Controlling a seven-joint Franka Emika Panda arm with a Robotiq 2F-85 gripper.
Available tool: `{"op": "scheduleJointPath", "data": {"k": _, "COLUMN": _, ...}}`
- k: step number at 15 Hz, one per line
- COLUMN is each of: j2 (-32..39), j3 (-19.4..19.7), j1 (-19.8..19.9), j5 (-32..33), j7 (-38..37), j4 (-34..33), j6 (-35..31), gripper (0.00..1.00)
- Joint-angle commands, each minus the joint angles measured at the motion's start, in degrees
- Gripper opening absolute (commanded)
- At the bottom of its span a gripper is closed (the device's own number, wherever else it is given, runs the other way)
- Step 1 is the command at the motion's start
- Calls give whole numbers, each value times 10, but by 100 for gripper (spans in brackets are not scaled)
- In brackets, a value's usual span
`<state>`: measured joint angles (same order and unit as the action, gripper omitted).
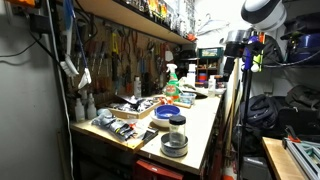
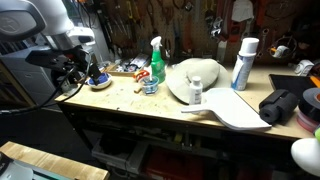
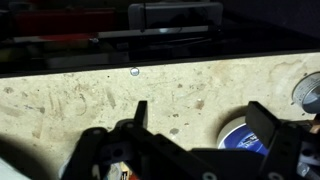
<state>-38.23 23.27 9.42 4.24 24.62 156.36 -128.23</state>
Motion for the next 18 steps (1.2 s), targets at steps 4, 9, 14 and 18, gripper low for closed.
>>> {"op": "scheduleJointPath", "data": {"k": 4, "j2": 24, "j3": -131, "j1": -2, "j5": -39, "j7": -196, "j4": 8, "j6": -84, "gripper": 100}}
{"op": "scheduleJointPath", "data": {"k": 9, "j2": 54, "j3": -248, "j1": -17, "j5": -26, "j7": -344, "j4": 0, "j6": -85, "gripper": 100}}
{"op": "scheduleJointPath", "data": {"k": 14, "j2": 117, "j3": -295, "j1": -42, "j5": -43, "j7": -424, "j4": -28, "j6": -82, "gripper": 100}}
{"op": "scheduleJointPath", "data": {"k": 18, "j2": 120, "j3": -283, "j1": -53, "j5": -51, "j7": -413, "j4": -28, "j6": -85, "gripper": 100}}
